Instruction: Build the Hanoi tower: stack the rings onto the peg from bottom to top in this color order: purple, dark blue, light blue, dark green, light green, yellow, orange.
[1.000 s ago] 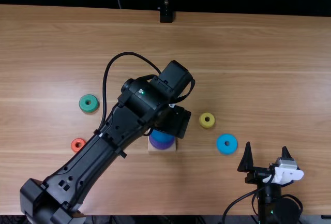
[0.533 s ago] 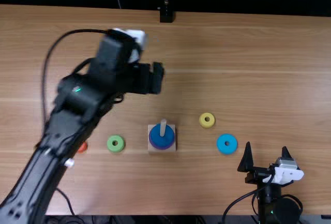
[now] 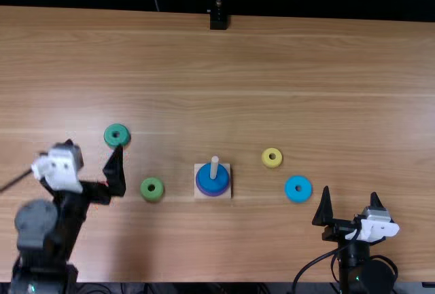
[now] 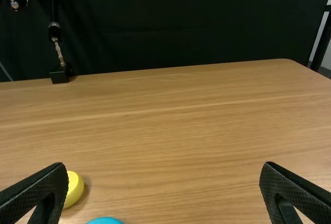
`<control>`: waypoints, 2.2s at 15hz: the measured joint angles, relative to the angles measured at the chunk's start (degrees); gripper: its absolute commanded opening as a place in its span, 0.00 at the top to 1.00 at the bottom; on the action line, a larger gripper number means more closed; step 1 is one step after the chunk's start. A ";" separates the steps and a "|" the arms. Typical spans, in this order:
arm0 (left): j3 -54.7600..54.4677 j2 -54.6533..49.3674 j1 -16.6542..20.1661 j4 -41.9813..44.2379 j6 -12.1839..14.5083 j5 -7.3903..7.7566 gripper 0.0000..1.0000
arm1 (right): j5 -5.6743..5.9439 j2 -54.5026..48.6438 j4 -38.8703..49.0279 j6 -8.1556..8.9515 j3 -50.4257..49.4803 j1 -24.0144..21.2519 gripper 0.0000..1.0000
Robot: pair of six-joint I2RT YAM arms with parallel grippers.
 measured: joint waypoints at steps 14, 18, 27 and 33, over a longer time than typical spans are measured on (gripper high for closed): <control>-24.30 -33.22 1.79 -6.21 11.65 -6.01 0.00 | -0.02 0.00 0.00 0.00 0.02 0.00 0.00; -24.33 -33.22 1.79 -6.25 11.74 -6.10 0.00 | -0.02 0.00 0.00 0.00 0.02 0.00 0.00; -24.30 -33.24 1.79 -6.25 11.80 -6.12 0.00 | 0.00 0.00 0.00 0.00 0.02 0.00 0.00; -24.33 -33.22 1.79 -6.27 11.82 -6.12 0.00 | 0.02 0.00 -0.02 0.07 0.02 0.00 0.00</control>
